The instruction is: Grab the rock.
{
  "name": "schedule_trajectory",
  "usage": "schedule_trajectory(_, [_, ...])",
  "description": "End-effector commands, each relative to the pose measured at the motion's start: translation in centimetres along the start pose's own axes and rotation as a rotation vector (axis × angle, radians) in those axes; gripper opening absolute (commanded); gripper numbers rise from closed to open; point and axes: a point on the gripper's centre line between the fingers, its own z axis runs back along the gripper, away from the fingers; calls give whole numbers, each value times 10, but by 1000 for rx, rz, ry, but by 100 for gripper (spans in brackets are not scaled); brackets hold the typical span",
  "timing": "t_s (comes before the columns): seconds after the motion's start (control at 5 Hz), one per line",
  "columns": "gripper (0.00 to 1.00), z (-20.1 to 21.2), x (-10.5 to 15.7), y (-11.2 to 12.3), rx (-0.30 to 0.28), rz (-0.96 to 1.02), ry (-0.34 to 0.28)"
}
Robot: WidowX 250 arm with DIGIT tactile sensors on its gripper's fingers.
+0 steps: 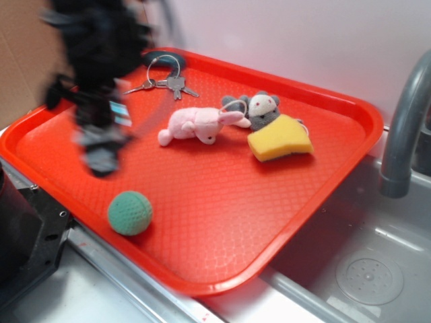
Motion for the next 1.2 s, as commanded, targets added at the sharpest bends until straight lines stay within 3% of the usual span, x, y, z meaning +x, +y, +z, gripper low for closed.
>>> schedule_trajectory(0.0, [0, 21, -40, 35, 27, 380, -18])
schedule_trajectory(0.4, [0, 40, -28, 81, 55, 412, -28])
schedule_trajectory(0.8, [0, 88, 2, 90, 130, 401, -54])
schedule_trajectory(1.0, [0, 93, 8, 87, 150, 404, -55])
